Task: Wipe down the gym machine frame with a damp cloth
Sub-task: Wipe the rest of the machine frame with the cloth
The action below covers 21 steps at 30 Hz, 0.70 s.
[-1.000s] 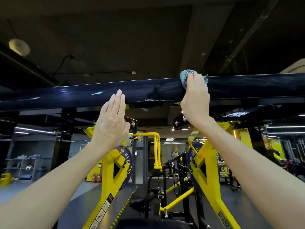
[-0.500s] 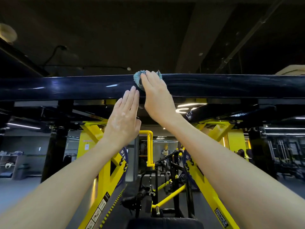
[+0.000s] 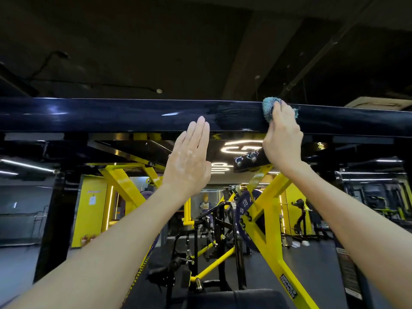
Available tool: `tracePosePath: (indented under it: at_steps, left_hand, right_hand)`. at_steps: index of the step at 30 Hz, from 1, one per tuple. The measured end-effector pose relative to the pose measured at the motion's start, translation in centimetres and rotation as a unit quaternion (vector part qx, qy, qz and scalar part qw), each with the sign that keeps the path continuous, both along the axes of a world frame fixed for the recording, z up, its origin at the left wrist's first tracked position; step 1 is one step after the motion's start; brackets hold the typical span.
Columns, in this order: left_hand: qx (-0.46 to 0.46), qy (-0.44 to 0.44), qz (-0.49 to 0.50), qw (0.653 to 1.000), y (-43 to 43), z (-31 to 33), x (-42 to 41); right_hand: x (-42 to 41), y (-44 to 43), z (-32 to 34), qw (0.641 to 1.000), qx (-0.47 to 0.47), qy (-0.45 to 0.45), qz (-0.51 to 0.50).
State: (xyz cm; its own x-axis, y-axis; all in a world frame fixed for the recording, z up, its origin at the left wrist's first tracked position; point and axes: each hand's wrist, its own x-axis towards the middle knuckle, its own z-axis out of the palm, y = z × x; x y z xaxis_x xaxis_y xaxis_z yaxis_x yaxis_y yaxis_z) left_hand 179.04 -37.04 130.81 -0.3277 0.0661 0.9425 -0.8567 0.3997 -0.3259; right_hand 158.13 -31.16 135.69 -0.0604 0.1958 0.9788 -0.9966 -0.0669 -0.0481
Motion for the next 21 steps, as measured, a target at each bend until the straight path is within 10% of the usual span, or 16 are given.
tracePosePath:
  at_steps: [14,21]
  left_hand:
    - [-0.010,0.022,0.012,1.000,-0.4,-0.1,-0.4]
    - [-0.003,0.035,-0.013,0.999,-0.2,-0.4,-0.8]
  right_hand:
    - [8.3,-2.0,-0.1,0.976,0.061,0.193,0.078]
    - [0.0,0.0,0.0,0.995,0.010,0.065,0.080]
